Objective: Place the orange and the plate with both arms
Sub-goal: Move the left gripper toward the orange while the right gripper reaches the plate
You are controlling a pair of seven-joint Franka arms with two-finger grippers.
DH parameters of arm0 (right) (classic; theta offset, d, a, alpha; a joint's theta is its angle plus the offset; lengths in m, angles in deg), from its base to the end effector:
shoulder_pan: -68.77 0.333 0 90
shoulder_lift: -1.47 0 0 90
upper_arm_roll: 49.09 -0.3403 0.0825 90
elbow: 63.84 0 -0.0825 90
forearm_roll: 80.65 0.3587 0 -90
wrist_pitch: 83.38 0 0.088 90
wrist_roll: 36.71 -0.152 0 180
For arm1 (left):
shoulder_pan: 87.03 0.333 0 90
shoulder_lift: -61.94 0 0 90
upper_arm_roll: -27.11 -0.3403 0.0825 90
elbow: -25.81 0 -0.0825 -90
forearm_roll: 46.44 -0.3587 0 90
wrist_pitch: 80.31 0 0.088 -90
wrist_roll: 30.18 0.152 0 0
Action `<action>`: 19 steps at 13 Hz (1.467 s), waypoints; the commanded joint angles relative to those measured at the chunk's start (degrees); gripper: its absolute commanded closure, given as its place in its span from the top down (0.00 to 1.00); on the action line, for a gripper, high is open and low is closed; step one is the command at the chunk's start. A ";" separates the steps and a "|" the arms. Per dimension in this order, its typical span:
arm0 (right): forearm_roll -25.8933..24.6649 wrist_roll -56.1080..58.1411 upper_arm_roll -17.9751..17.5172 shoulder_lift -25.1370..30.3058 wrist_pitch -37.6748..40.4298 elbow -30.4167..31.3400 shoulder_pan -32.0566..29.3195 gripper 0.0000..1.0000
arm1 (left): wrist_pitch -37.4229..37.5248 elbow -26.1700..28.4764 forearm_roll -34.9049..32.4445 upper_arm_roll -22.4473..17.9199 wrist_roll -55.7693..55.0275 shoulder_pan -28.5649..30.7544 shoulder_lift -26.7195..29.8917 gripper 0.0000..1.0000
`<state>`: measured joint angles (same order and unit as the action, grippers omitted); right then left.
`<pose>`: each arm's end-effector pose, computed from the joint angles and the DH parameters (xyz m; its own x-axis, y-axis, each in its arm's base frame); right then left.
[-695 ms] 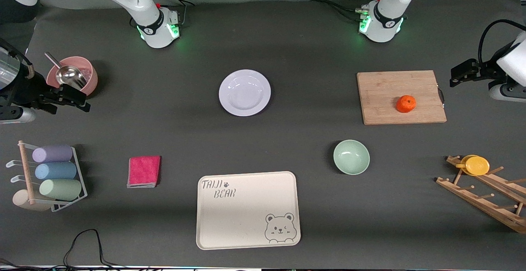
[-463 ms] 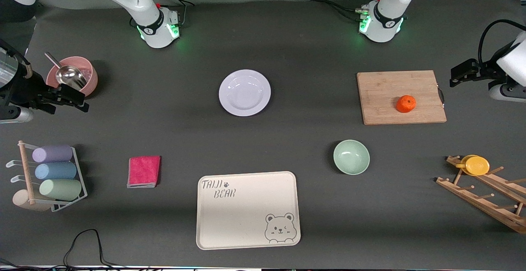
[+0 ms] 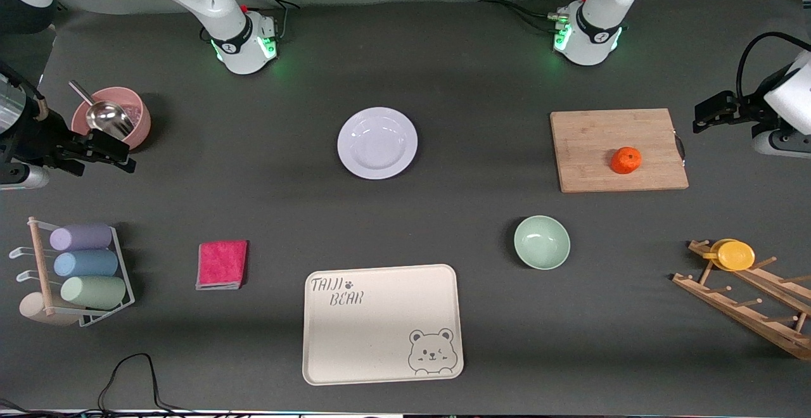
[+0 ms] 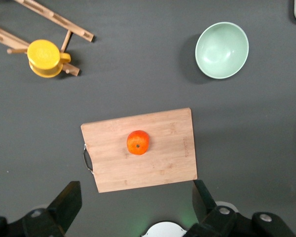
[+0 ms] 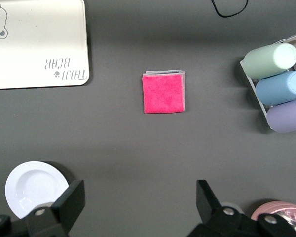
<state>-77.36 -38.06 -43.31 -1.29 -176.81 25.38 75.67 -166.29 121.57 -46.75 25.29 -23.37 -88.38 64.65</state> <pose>0.5516 0.0205 0.5896 0.9997 -0.0072 0.0242 -0.0059 -0.9986 -0.0531 0.4975 0.0053 0.5784 0.9863 -0.1103 -0.1227 -0.1098 -0.9939 0.0107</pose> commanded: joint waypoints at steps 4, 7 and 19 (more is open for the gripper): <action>-0.47 0.12 -0.25 -0.05 0.80 -0.27 0.39 1.00 | -6.39 25.41 -0.48 -0.03 0.58 4.34 22.57 1.00; 0.05 0.03 -0.34 -0.49 0.71 -0.01 0.39 1.00 | -7.02 30.01 -0.57 1.11 0.40 4.16 27.25 1.00; 34.85 4.76 3.62 -2.16 -0.17 12.55 -0.14 1.00 | -36.86 46.08 -2.77 1.12 0.75 5.92 15.41 1.00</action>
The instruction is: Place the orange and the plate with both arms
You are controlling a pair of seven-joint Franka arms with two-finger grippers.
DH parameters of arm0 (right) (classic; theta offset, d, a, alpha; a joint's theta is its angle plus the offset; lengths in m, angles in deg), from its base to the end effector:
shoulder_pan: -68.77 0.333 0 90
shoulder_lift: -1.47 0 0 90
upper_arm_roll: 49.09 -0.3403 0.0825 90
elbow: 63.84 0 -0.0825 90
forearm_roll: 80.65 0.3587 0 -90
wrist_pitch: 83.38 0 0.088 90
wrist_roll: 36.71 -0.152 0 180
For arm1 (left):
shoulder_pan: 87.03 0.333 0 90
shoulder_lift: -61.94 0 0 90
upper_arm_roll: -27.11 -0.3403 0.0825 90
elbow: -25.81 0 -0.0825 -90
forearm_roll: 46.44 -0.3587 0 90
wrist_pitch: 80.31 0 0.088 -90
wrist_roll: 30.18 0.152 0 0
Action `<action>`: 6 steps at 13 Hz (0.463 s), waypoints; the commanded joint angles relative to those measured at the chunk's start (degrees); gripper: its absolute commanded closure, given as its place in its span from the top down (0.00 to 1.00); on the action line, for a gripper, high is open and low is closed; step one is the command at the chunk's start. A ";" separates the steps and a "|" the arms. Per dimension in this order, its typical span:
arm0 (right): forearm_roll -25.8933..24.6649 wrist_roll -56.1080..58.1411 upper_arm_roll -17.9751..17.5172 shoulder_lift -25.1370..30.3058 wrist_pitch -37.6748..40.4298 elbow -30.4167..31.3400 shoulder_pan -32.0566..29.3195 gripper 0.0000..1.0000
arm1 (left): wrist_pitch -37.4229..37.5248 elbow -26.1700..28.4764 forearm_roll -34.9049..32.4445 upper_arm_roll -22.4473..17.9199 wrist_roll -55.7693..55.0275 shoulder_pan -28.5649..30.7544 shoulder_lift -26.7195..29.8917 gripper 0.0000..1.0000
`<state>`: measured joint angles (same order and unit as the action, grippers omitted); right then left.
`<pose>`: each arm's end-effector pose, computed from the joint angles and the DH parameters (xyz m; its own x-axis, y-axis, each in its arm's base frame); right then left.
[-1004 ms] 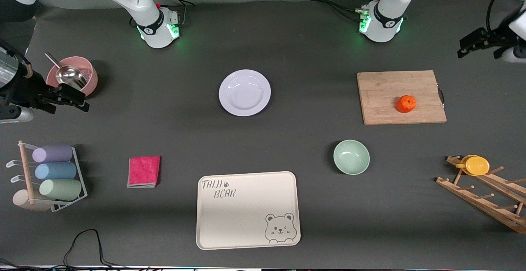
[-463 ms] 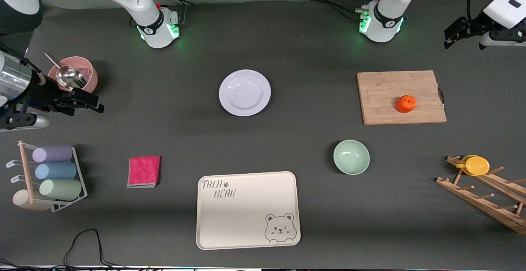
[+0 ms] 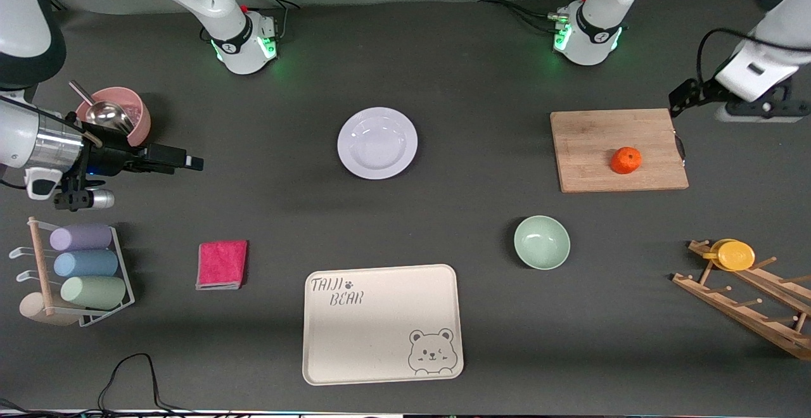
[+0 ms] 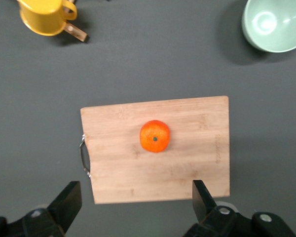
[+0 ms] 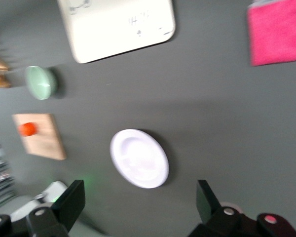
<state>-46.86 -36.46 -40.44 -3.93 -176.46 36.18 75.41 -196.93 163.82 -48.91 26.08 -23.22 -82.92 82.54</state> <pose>0.5444 0.0655 0.5042 0.9738 -0.0629 -0.2187 -0.1718 -0.8333 -0.5254 0.3979 0.0402 0.4355 0.9985 -0.0522 -0.0179 -0.0528 -0.9982 -0.0300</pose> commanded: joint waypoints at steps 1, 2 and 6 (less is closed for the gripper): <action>5.32 5.09 0.67 0.22 -1.14 2.20 0.21 1.00 | -10.26 5.84 -0.61 0.32 0.60 0.45 -4.15 1.00; 7.77 5.46 0.67 0.04 -1.40 3.42 0.21 1.00 | -14.30 7.43 -0.69 0.32 0.60 0.37 -6.08 1.00; 18.93 15.10 3.47 -1.27 -1.32 10.36 -0.14 1.00 | -29.34 13.06 -0.69 0.32 0.69 0.37 -13.12 1.00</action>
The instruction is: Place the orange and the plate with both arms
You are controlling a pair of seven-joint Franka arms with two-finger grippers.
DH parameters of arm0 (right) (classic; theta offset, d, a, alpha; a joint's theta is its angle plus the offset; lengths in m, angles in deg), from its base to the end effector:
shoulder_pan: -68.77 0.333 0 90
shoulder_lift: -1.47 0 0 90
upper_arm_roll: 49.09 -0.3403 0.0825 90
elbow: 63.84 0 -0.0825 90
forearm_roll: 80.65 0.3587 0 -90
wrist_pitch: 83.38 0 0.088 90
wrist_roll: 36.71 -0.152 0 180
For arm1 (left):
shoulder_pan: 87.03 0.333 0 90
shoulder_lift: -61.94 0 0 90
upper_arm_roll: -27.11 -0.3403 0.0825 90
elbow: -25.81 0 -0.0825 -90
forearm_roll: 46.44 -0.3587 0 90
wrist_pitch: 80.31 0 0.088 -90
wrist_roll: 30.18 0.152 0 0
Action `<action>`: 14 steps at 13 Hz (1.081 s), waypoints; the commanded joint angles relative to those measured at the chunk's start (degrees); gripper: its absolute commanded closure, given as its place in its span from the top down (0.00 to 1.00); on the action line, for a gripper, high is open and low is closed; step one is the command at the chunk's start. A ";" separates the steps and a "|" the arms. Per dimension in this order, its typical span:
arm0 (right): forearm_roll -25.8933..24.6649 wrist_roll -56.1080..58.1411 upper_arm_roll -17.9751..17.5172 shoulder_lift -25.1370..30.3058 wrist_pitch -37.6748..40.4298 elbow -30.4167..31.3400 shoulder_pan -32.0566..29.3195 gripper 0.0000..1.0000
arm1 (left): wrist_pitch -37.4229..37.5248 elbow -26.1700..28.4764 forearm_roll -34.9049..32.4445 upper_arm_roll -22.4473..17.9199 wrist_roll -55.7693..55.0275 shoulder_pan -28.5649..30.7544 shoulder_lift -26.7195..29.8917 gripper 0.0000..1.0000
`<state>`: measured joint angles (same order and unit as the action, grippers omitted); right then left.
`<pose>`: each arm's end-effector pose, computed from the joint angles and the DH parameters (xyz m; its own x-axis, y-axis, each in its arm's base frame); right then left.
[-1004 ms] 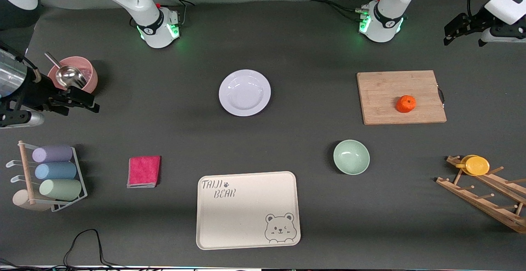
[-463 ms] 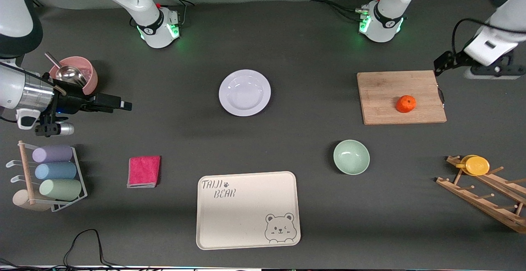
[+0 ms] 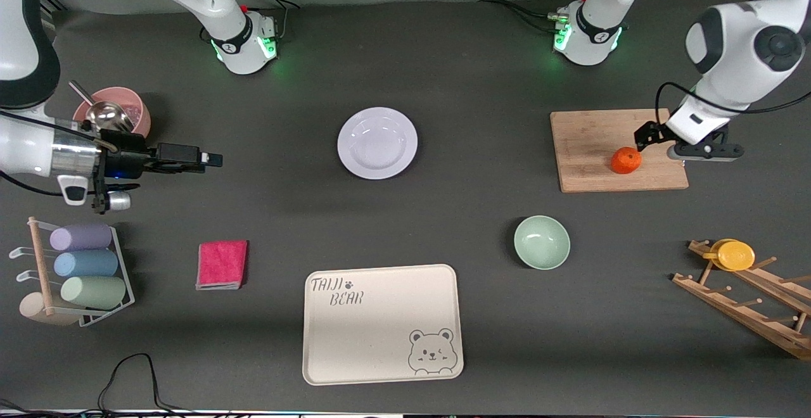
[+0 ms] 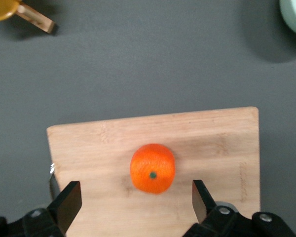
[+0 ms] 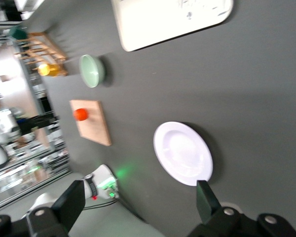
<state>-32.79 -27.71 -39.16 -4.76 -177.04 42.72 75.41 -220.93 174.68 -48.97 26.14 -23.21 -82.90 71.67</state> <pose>0.5387 0.0807 0.4701 0.9719 -0.0010 -0.2353 -0.1743 -0.6749 -0.7171 0.4110 0.0378 0.3154 0.9975 -0.0669 0.0221 -0.0662 -0.9974 -0.0289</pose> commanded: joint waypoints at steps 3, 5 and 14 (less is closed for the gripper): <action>10.40 11.04 4.83 -2.73 0.23 6.03 -0.23 1.00 | -11.16 3.71 -0.64 0.26 0.68 0.35 -6.65 1.00; 16.19 14.53 5.44 -4.04 2.06 8.31 -0.84 1.00 | -13.62 3.80 -0.55 0.26 0.68 0.35 -9.55 1.00; 26.92 37.21 7.47 -10.54 4.45 17.81 -0.75 1.00 | -18.99 4.41 -0.55 0.26 0.07 -0.08 -15.36 1.00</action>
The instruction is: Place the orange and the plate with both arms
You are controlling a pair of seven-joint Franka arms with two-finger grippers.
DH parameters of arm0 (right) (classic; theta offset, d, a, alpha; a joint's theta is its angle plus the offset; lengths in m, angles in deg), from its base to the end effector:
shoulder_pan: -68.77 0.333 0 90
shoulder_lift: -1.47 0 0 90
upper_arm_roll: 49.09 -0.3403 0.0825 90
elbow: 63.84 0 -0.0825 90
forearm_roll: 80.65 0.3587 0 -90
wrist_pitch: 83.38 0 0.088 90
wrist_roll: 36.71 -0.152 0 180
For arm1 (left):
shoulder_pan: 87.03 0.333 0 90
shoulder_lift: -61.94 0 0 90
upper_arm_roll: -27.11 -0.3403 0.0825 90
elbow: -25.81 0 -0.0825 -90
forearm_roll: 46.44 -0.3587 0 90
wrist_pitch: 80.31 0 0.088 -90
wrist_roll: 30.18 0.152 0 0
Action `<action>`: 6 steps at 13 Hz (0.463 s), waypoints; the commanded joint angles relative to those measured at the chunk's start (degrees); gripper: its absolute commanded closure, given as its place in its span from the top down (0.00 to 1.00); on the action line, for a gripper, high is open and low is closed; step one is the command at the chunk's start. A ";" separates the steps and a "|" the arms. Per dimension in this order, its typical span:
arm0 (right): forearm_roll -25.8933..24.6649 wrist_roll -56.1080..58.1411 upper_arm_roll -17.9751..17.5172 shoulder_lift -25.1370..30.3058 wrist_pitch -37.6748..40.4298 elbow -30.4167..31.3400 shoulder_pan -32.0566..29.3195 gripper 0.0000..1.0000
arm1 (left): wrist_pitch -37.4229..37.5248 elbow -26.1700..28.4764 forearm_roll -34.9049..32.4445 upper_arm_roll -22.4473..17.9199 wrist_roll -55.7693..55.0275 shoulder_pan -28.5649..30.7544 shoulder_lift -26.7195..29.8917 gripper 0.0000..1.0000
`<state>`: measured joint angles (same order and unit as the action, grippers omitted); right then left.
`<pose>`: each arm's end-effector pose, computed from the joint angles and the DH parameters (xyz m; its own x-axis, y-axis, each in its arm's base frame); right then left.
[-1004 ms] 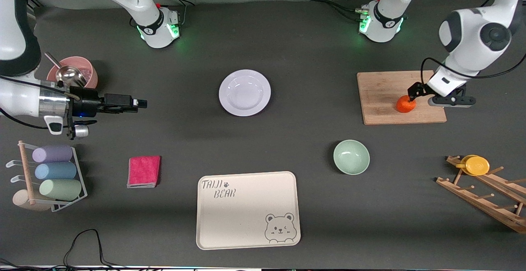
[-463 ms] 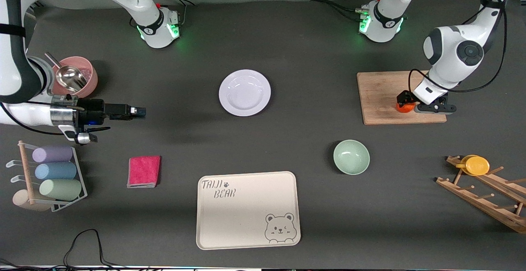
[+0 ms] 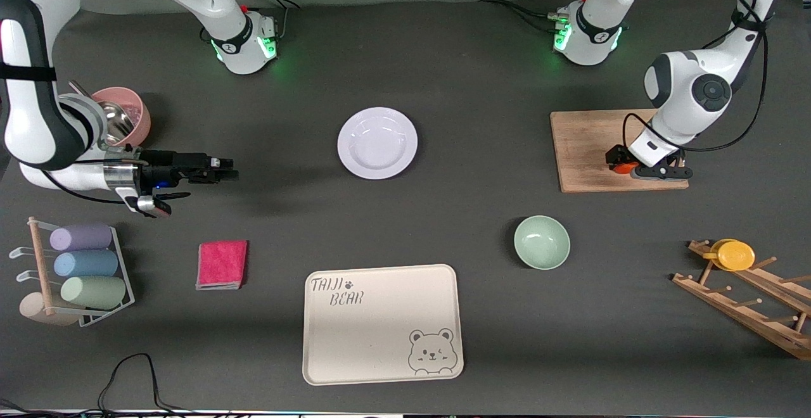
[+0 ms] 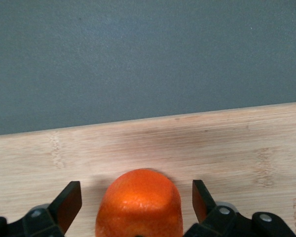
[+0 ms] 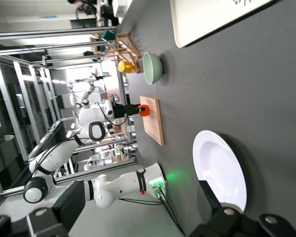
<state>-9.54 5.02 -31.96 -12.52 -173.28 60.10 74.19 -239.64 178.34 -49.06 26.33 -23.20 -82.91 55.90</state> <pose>0.5048 0.0466 0.3289 0.9904 0.0149 -0.1373 -0.1272 -0.2896 -0.9487 0.4143 0.0343 0.2081 0.9968 -0.0791 0.0106 -0.0789 -0.9967 -0.0196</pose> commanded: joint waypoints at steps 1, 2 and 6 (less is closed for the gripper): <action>4.90 6.32 0.10 -4.62 0.43 0.25 0.47 1.00 | -0.20 0.92 -0.46 0.07 -0.12 0.00 0.42 1.00; 7.70 7.47 -0.08 -5.77 0.34 -0.01 1.08 1.00 | -0.20 1.27 -0.46 0.07 -0.21 0.00 0.50 1.00; 13.88 9.77 0.01 -7.89 -3.86 1.13 5.56 1.00 | -0.02 1.45 -0.46 0.07 -0.21 0.00 0.42 0.85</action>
<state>1.83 13.28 -32.36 -20.13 -174.39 60.78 77.79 -239.61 179.10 -49.06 26.34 -23.21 -82.91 55.80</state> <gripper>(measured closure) 0.000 0.031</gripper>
